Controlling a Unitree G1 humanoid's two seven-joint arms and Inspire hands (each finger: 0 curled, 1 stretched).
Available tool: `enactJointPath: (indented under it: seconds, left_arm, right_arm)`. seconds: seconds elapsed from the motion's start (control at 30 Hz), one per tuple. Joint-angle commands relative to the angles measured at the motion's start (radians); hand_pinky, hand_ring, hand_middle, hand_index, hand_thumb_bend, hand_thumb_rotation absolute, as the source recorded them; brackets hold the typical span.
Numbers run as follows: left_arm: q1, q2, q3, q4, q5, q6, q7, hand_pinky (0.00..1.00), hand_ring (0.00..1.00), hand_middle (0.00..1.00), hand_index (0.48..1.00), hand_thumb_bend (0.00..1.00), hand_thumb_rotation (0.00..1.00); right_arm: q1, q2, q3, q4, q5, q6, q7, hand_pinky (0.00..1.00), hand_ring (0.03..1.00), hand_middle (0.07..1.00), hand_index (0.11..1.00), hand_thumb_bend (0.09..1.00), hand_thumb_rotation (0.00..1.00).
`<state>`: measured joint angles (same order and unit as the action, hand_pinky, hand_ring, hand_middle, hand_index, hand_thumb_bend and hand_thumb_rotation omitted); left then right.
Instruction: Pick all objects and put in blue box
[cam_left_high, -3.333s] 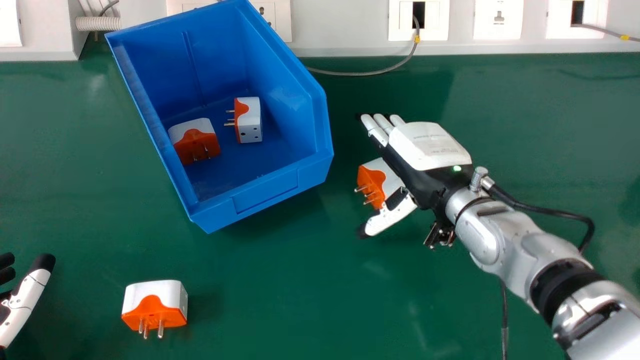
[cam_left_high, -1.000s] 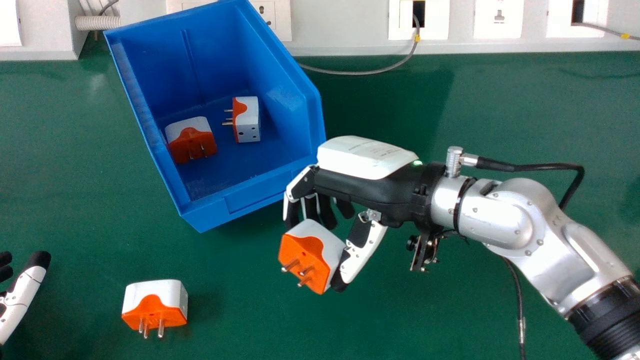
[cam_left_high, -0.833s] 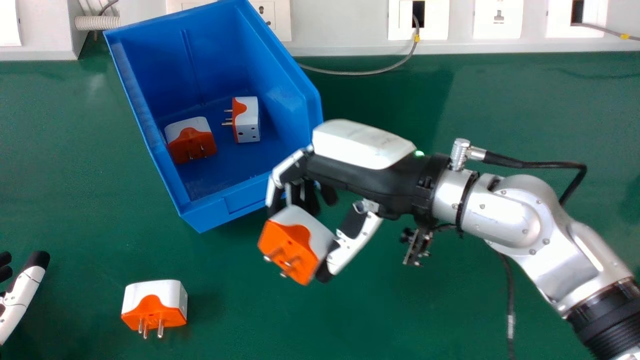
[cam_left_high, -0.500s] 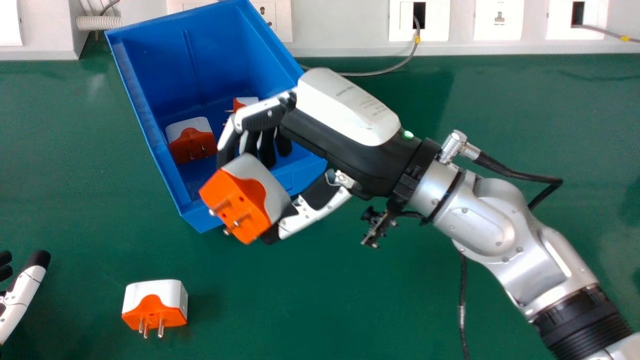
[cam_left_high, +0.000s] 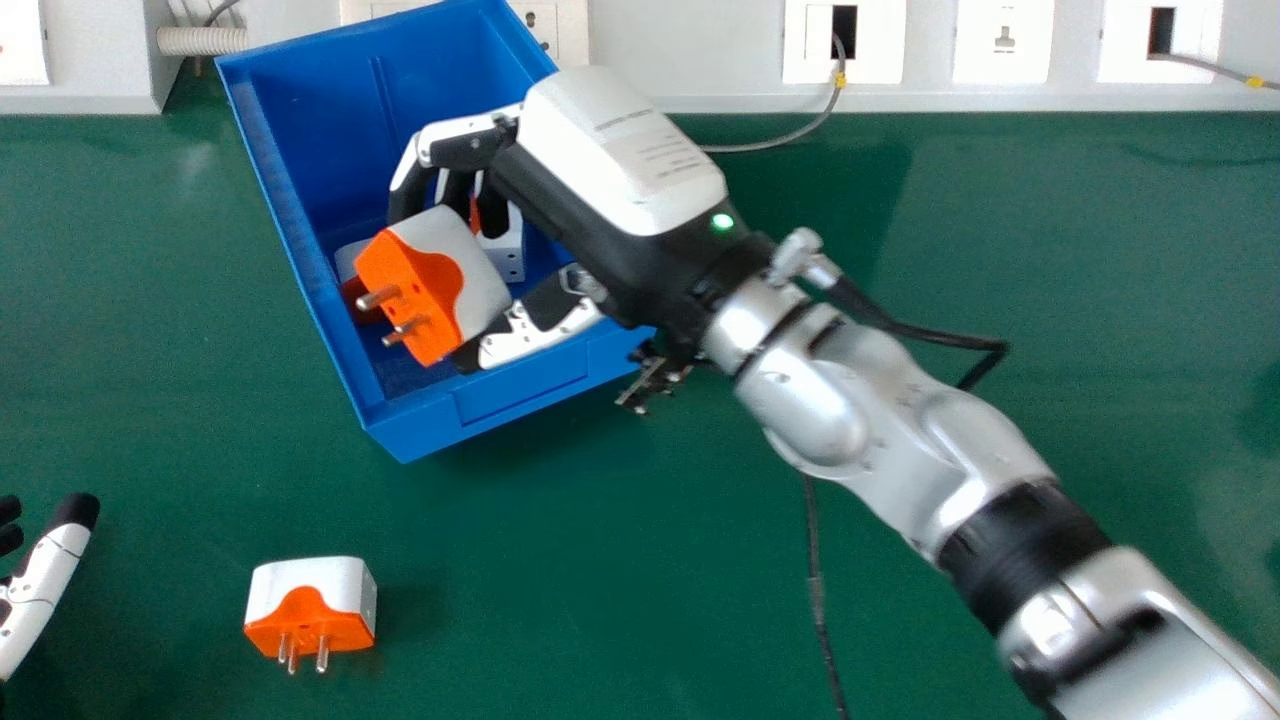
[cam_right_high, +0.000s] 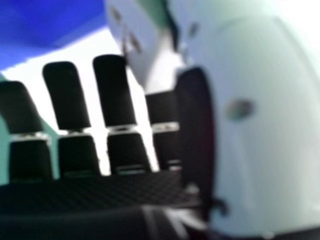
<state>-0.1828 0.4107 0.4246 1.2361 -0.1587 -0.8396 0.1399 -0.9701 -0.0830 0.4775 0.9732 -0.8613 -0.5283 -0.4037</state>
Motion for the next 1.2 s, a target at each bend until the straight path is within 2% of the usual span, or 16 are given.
enactJointPath:
  seconds: [0.0, 0.1, 0.2, 0.43, 0.53, 0.67, 0.73, 0.9, 0.93, 0.97, 1.03, 1.1, 1.17]
  left_arm:
    - [0.041, -0.029, -0.013, 0.043, 0.015, 0.07, -0.008, 0.66, 0.72, 0.72, 0.737, 0.86, 0.35]
    - [0.041, -0.028, -0.013, 0.044, 0.016, 0.062, -0.01, 0.66, 0.72, 0.72, 0.737, 0.84, 0.33]
    - [0.038, -0.029, -0.01, 0.044, 0.011, 0.067, -0.015, 0.66, 0.72, 0.72, 0.738, 0.84, 0.33]
    - [0.039, -0.029, -0.013, 0.045, 0.016, 0.068, -0.009, 0.66, 0.72, 0.72, 0.742, 0.85, 0.34]
    - [0.039, -0.03, -0.011, 0.045, 0.014, 0.067, -0.012, 0.67, 0.72, 0.72, 0.742, 0.85, 0.34]
    - [0.038, -0.032, -0.01, 0.045, 0.013, 0.069, -0.009, 0.67, 0.72, 0.72, 0.74, 0.84, 0.33]
    - [0.039, -0.031, -0.012, 0.045, 0.016, 0.068, -0.004, 0.66, 0.72, 0.72, 0.74, 0.84, 0.33]
    - [0.039, -0.034, -0.011, 0.043, 0.014, 0.065, -0.007, 0.66, 0.72, 0.72, 0.737, 0.85, 0.33]
    - [0.04, -0.034, -0.012, 0.043, 0.015, 0.064, -0.006, 0.66, 0.72, 0.72, 0.739, 0.84, 0.33]
    - [0.04, -0.034, -0.011, 0.043, 0.014, 0.063, -0.008, 0.67, 0.72, 0.72, 0.741, 0.84, 0.32]
    - [0.04, -0.033, -0.014, 0.044, 0.017, 0.064, -0.005, 0.66, 0.72, 0.72, 0.74, 0.83, 0.32]
    - [0.039, -0.033, -0.014, 0.044, 0.018, 0.065, -0.003, 0.66, 0.72, 0.72, 0.74, 0.84, 0.33]
    - [0.038, -0.034, -0.011, 0.044, 0.013, 0.066, -0.006, 0.66, 0.72, 0.72, 0.738, 0.84, 0.33]
  right_arm:
    - [-0.092, 0.01, 0.024, 0.071, -0.015, 0.006, -0.102, 0.34, 0.421, 0.488, 0.523, 0.496, 0.0]
    - [-0.126, 0.019, 0.054, 0.139, -0.03, 0.015, -0.164, 0.36, 0.441, 0.468, 0.535, 0.498, 0.0]
    - [-0.154, 0.028, 0.079, 0.191, -0.042, 0.035, -0.204, 0.35, 0.448, 0.481, 0.537, 0.497, 0.0]
    - [-0.193, 0.032, 0.128, 0.241, -0.054, 0.079, -0.232, 0.33, 0.444, 0.488, 0.562, 0.494, 0.0]
    - [-0.204, 0.034, 0.149, 0.251, -0.066, 0.107, -0.269, 0.32, 0.439, 0.484, 0.569, 0.494, 0.0]
    - [-0.214, 0.036, 0.15, 0.262, -0.048, 0.115, -0.283, 0.34, 0.416, 0.469, 0.553, 0.506, 0.0]
    - [-0.212, 0.041, 0.15, 0.266, -0.048, 0.126, -0.325, 0.34, 0.398, 0.467, 0.545, 0.511, 0.0]
    - [-0.207, 0.054, 0.165, 0.275, -0.061, 0.176, -0.39, 0.34, 0.403, 0.481, 0.536, 0.509, 0.0]
    - [-0.207, 0.056, 0.173, 0.275, -0.069, 0.198, -0.397, 0.36, 0.462, 0.581, 0.521, 0.496, 0.0]
    - [-0.206, 0.058, 0.18, 0.274, -0.074, 0.218, -0.399, 0.37, 0.492, 0.639, 0.513, 0.489, 0.0]
    - [-0.202, 0.061, 0.186, 0.267, -0.073, 0.25, -0.382, 0.53, 0.735, 0.857, 0.734, 0.748, 0.0]
    - [-0.197, 0.065, 0.184, 0.258, -0.065, 0.271, -0.356, 0.62, 0.878, 0.954, 0.849, 0.85, 0.02]
    - [-0.191, 0.065, 0.183, 0.251, -0.064, 0.282, -0.356, 0.7, 0.967, 0.988, 0.927, 0.893, 0.05]
